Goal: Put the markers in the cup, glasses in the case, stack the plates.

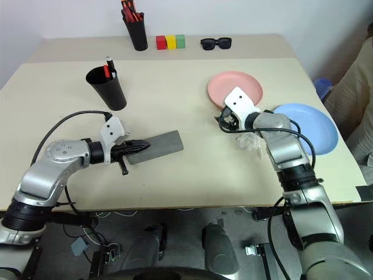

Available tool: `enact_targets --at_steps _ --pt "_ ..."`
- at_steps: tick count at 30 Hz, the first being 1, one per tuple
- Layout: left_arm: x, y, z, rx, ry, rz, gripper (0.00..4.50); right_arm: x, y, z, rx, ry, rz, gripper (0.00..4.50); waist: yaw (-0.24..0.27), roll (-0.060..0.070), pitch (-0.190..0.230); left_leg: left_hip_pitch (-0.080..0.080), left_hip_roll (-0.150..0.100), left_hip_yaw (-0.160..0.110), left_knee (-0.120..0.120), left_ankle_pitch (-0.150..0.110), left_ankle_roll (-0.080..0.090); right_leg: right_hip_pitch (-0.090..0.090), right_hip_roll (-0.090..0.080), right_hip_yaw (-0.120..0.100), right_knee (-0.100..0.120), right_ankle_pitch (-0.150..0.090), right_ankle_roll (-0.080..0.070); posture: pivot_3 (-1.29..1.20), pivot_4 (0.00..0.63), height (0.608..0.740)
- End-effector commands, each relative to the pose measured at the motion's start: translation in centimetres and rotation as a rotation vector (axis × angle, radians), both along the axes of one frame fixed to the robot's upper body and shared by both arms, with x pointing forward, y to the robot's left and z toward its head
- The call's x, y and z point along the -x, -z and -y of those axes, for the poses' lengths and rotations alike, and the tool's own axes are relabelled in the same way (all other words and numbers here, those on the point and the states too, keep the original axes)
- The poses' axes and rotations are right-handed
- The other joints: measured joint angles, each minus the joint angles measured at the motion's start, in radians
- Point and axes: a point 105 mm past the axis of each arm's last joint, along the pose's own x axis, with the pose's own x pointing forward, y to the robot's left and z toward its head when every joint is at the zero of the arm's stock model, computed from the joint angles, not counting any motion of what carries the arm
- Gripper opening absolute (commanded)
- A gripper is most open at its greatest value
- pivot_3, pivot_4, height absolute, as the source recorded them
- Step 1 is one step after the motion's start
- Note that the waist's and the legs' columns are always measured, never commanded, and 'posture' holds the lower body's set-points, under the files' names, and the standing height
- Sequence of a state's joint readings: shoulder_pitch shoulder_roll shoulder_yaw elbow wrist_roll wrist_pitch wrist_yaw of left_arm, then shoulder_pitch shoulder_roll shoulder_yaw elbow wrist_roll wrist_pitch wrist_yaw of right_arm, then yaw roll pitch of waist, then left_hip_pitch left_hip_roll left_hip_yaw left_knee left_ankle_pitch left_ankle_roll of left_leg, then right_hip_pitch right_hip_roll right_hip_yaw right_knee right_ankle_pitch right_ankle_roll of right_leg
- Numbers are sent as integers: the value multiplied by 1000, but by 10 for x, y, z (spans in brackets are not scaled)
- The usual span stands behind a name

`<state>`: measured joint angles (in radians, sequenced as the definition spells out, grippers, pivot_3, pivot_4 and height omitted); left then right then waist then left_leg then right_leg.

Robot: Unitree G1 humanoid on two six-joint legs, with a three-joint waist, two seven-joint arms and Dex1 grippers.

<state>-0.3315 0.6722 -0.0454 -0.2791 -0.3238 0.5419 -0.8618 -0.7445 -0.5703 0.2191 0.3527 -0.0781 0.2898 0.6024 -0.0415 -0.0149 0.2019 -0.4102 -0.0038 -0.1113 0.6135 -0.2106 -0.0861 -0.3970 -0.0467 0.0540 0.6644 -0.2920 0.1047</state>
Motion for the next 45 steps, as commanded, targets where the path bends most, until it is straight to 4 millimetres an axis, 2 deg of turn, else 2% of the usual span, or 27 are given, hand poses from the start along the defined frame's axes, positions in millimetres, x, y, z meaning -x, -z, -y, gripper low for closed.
enact_targets --at_steps 1,3,6,11,13,17,20,23,26,28,30,34,36,37,38,42,45 --pt "13 -34 1 64 41 149 38 -17 2 7 136 3 85 3481 -2 0 0 0 0 0 0 0 0 0 0 0 0 0 0 0 150 740" --pt "24 -36 3 87 69 146 38 -24 8 8 186 3 99 3481 -4 0 0 0 0 0 -1 0 0 0 0 0 0 0 0 0 150 740" --pt "38 -34 8 120 104 128 0 -34 11 15 250 29 133 2618 -10 0 0 1 0 1 -1 0 0 0 0 1 0 0 0 0 150 740" --pt "51 -31 18 161 111 98 0 -39 12 22 242 60 162 42 -3 0 0 1 0 0 0 0 0 1 0 1 0 0 0 0 150 740" --pt "52 -29 21 166 109 88 0 -36 7 19 236 32 198 42 -4 0 0 1 0 0 0 0 0 1 0 1 0 0 0 0 150 740" --pt "53 -28 30 181 116 87 0 -21 -27 25 267 -46 335 42 0 1 1 1 0 0 0 0 0 1 0 1 1 0 0 0 150 740" --pt "54 -30 37 199 144 91 0 2 -47 43 247 -70 326 42 4 1 1 0 0 0 0 0 0 1 0 1 0 0 0 0 150 740" --pt "56 -31 46 223 182 85 0 29 -57 62 232 -79 272 42 6 1 1 0 0 0 0 0 0 1 0 1 0 0 0 0 150 740" --pt "62 -30 66 254 282 67 0 65 -55 101 291 -32 127 42 13 2 0 1 0 -1 0 0 1 3 0 0 0 0 0 0 150 740" --pt "65 -31 86 288 359 58 0 88 -42 128 327 32 -4 42 23 3 0 2 0 0 1 -1 2 4 0 0 -1 0 0 0 150 740" --pt "65 -31 97 297 399 54 0 101 -31 138 336 59 -86 42 22 3 0 3 0 0 2 -1 2 5 0 0 -2 0 0 0 150 740" --pt "62 -31 108 308 439 51 0 112 -19 138 330 74 -135 1513 -4 6 -2 5 1 2 2 -1 2 6 1 2 -1 0 0 0 150 740" --pt "60 -29 109 307 440 50 0 109 -23 126 295 64 -92 2469 -10 6 -2 6 1 2 2 -1 2 6 1 3 0 0 0 0 150 740" --pt "59 -27 108 299 435 48 0 109 -24 118 265 43 -82 3103 -11 6 -2 6 1 2 2 -1 2 6 2 3 0 0 0 0 150 740" --pt "59 -25 107 294 430 46 0 109 -23 110 236 20 -79 3509 -11 6 -2 6 1 2 2 -1 2 6 2 3 0 0 0 0 150 740" --pt "57 -20 103 285 402 44 0 106 -15 80 119 -53 -91 3509 -1 5 -2 5 1 2 2 -1 2 6 1 3 0 0 0 0 150 740" --pt "57 -19 100 289 382 44 0 96 -4 73 75 -42 -100 3509 2 5 -1 4 0 2 2 -1 2 6 1 3 -1 0 0 0 150 740"
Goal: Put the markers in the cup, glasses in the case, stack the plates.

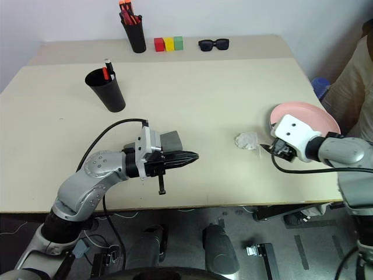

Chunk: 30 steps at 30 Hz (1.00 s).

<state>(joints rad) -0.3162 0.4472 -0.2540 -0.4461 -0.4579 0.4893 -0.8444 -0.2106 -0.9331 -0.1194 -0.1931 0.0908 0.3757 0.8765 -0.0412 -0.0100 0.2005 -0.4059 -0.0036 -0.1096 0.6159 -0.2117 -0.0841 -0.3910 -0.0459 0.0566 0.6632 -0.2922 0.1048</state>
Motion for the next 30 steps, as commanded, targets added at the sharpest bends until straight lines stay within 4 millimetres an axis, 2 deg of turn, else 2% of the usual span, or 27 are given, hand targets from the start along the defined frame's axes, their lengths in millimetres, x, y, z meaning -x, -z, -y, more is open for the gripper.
enact_targets --at_steps 1,4,6,7,9,12,13,15,19,23,26,30 --pt "2 -7 -4 18 -21 39 0 -13 7 -6 -32 24 11 3509 2 0 0 0 0 0 0 0 0 0 0 0 0 0 0 0 150 740" --pt "2 -5 -8 15 -49 35 0 -21 23 -4 -29 48 -8 3509 4 0 0 0 0 0 0 0 0 0 0 0 0 0 0 0 150 740" --pt "1 -5 -12 15 -72 31 0 -23 27 -4 -62 52 -29 2993 5 0 0 0 0 0 0 0 0 0 0 0 0 0 0 0 150 740" --pt "1 -4 -14 13 -84 28 0 -23 27 -5 -73 46 -35 2675 5 0 0 -1 0 0 0 0 0 0 0 0 0 0 0 0 150 740" --pt "2 -2 -17 10 -102 21 0 -22 26 -6 -89 41 -36 1547 4 0 0 -1 0 0 0 0 0 0 0 0 0 0 0 0 150 740" --pt "4 2 -21 16 -131 8 0 -18 17 -5 -81 33 -4 212 3 0 0 0 0 0 0 0 0 0 0 0 0 0 0 0 150 740" --pt "5 2 -22 24 -143 3 0 -16 11 -3 -74 39 15 29 3 0 0 0 0 0 0 0 0 0 0 0 0 0 0 0 150 740" --pt "6 2 -24 47 -167 -9 0 -16 -6 9 -56 80 68 29 4 0 0 0 0 0 0 0 0 0 0 0 0 0 0 0 150 740" --pt "5 4 -26 55 -193 -18 0 -18 -34 47 9 225 162 29 9 0 0 -1 0 0 0 0 0 0 -1 0 0 0 0 0 150 740" --pt "2 9 -27 48 -198 -28 0 -24 -38 88 73 420 196 29 6 0 0 0 0 0 0 0 0 0 0 0 0 0 0 0 150 740" --pt "-1 11 -25 50 -204 -26 0 -28 -32 101 92 468 198 1152 4 0 0 0 0 0 0 0 0 0 0 0 0 0 0 0 150 740" --pt "-13 9 -36 71 -294 -9 0 -38 -33 94 108 430 264 3221 -3 0 0 0 0 0 0 0 0 -1 0 0 0 0 0 0 150 740"
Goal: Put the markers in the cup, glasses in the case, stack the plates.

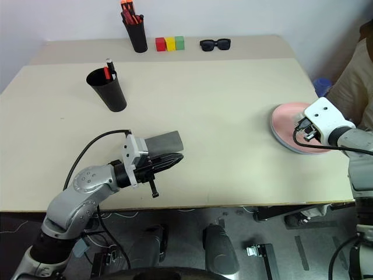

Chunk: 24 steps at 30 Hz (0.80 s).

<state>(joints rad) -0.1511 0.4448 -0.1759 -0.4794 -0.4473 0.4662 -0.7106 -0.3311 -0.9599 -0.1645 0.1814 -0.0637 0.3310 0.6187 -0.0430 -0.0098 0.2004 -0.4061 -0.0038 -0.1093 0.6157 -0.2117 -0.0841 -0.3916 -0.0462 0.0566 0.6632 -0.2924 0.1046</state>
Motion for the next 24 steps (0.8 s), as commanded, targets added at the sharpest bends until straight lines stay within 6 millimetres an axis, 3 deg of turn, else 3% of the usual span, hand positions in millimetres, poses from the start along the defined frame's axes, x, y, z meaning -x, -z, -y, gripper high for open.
enact_targets --at_steps 1,4,8,11,14,19,24 --pt "-13 -11 -12 31 -109 50 0 -11 -25 -10 53 -59 130 3221 -2 0 0 0 0 0 0 0 0 0 0 0 0 0 0 0 150 740" --pt "-34 -15 -45 75 -314 39 0 -18 -34 -28 14 -136 195 3221 -4 0 0 1 0 0 0 0 0 0 0 0 0 0 0 0 150 740" --pt "-44 -28 -96 98 -573 119 0 -25 -36 -49 -83 -238 211 3221 -1 0 0 0 0 0 0 0 0 0 0 0 0 0 0 0 150 740" --pt "-37 -29 -158 58 -800 156 0 -21 -44 -91 -417 -421 215 3221 -4 0 0 0 1 0 0 0 0 0 0 0 0 0 0 0 150 740" --pt "-25 -15 -190 -74 -903 144 0 -11 -34 -114 -552 -549 124 3221 1 0 0 0 1 -1 -1 0 0 0 1 0 0 0 0 0 150 740" --pt "-16 -17 -202 -102 -980 158 0 -9 -12 -122 -551 -589 50 3221 28 -1 0 -1 0 -1 0 0 0 2 -1 -1 -3 0 0 0 150 740" --pt "-16 -23 -191 -77 -990 175 0 -19 -3 -129 -553 -604 10 3221 25 -1 0 -1 0 -1 0 0 0 1 -1 -1 -4 0 0 0 150 740"
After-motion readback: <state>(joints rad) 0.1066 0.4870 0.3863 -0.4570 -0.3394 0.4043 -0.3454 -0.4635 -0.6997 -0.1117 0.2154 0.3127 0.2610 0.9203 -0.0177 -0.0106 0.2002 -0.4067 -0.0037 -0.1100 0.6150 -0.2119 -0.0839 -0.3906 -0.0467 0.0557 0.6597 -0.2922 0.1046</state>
